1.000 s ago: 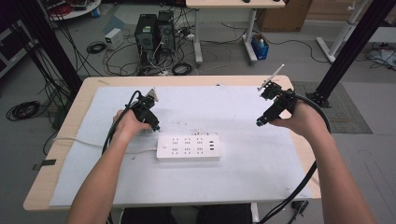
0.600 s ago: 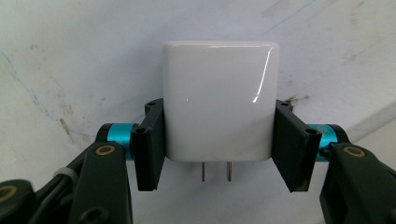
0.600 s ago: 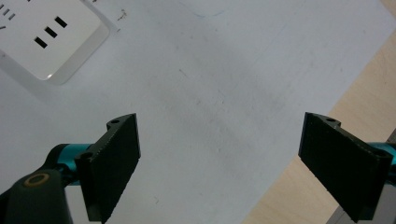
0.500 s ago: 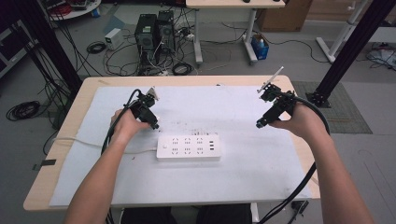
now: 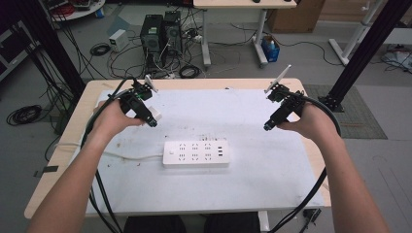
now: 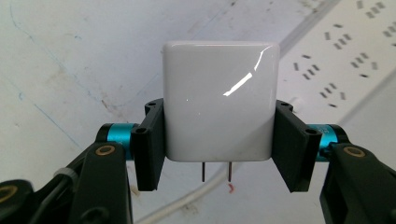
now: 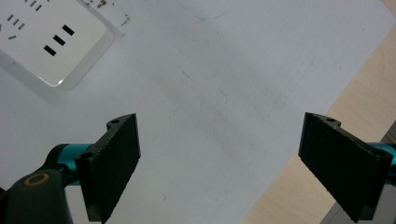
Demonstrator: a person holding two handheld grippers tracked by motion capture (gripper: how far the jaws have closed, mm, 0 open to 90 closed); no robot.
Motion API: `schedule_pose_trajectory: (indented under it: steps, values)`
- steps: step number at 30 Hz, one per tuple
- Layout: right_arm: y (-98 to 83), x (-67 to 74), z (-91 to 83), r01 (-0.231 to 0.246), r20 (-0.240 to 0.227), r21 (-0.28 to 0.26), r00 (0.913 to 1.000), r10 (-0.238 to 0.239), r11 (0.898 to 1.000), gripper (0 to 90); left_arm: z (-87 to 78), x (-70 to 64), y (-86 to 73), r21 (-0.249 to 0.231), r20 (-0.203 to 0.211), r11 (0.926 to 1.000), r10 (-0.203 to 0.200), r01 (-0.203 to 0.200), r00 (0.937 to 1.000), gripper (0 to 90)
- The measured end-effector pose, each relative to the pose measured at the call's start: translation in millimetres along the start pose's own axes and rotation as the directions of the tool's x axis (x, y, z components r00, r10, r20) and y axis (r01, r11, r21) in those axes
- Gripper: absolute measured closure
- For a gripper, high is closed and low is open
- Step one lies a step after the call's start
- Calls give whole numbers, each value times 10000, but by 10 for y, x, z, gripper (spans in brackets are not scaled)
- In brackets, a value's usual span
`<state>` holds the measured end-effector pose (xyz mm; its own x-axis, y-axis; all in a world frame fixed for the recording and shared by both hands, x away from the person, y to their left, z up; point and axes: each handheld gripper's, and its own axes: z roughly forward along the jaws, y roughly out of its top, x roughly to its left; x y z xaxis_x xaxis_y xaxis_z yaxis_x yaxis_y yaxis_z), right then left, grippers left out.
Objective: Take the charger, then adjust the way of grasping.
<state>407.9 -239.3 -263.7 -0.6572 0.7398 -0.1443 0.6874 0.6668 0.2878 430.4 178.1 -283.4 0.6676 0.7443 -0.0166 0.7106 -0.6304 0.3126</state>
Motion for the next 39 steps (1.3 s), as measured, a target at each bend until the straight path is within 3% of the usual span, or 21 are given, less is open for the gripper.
schedule_pose_trajectory:
  steps: [7, 15, 19, 22, 24, 25, 26, 27, 28, 29, 30, 31, 32, 33, 35, 36, 37, 38, 39]
  values:
    - [43, 55, 4, 81, 4, 69, 10000, -81, 9999, 121, -312, -147, -9, -66, -122, 9983, 578, -579, 9983, 426]
    - [29, 30, -64, -255, -161, -220, 9996, 252, 9994, 121, -405, -211, 7, -379, -104, 9936, 1058, -1061, 9943, 425]
    - [15, -5, -84, -561, -155, -297, 9983, 556, 9980, 121, -412, -234, 29, -689, -55, 9821, 1754, -1754, 9845, 425]
    - [16, -30, -90, -923, -303, -347, 9954, 912, 9951, 121, -418, -273, 60, -989, -49, 9630, 2513, -2506, 9679, 425]
    - [20, -32, -96, -1018, -477, -375, 9938, 1000, 9941, 122, -417, -294, 90, -1243, 137, 9529, 2803, -2765, 9598, 426]
    - [24, -26, -103, -1133, -529, -389, 9924, 1111, 9928, 122, -417, -312, 104, -1400, 210, 9420, 3109, -3051, 9502, 425]
    - [27, -24, -109, -1193, -586, -437, 9914, 1166, 9919, 121, -415, -336, 119, -1626, 256, 9239, 3548, -3463, 9346, 426]
    - [31, -22, -122, -1318, -653, -468, 9895, 1286, 9902, 121, -413, -351, 128, -1771, 331, 9157, 3719, -3608, 9277, 425]
    - [31, -22, -122, -1318, -653, -468, 9895, 1286, 9902, 121, -413, -351, 128, -1771, 331, 9157, 3719, -3608, 9277, 425]
    - [33, -21, -128, -1354, -680, -508, 9889, 1319, 9895, 121, -401, -390, 163, -2180, 507, 8905, 4190, -3994, 9066, 425]
    - [33, -21, -128, -1354, -680, -508, 9889, 1319, 9895, 121, -401, -390, 163, -2180, 507, 8905, 4190, -3994, 9066, 426]
    - [36, -17, -144, -1523, -788, -606, 9859, 1474, 9865, 122, -395, -435, 187, -2535, 488, 8613, 4661, -4404, 8834, 426]
    - [39, -10, -158, -1819, -1031, -674, 9793, 1744, 9810, 122, -396, -452, 200, -2648, 488, 8509, 4818, -4538, 8749, 426]
    - [39, -8, -164, -1911, -1139, -766, 9767, 1818, 9786, 122, -395, -498, 226, -3011, 528, 8251, 5150, -4781, 8555, 426]
    - [41, 4, -176, -2201, -1499, -906, 9672, 2052, 9713, 122, -390, -562, 260, -3598, 558, 7840, 5593, -5059, 8271, 426]
    - [41, 4, -176, -2201, -1499, -906, 9672, 2052, 9713, 122, -390, -562, 260, -3598, 558, 7840, 5593, -5059, 8271, 426]
    - [40, 15, -188, -2558, -2020, -1007, 9515, 2320, 9615, 122, -381, -599, 283, -3868, 640, 7668, 5765, -5122, 8146, 426]
    - [42, 21, -191, -2753, -2225, -1028, 9430, 2477, 9558, 122, -369, -622, 298, -4054, 632, 7498, 5937, -5230, 8022, 426]
    - [42, 26, -194, -2874, -2524, -1113, 9341, 2527, 9513, 122, -356, -646, 315, -4138, 651, 7446, 5980, -5238, 7988, 426]
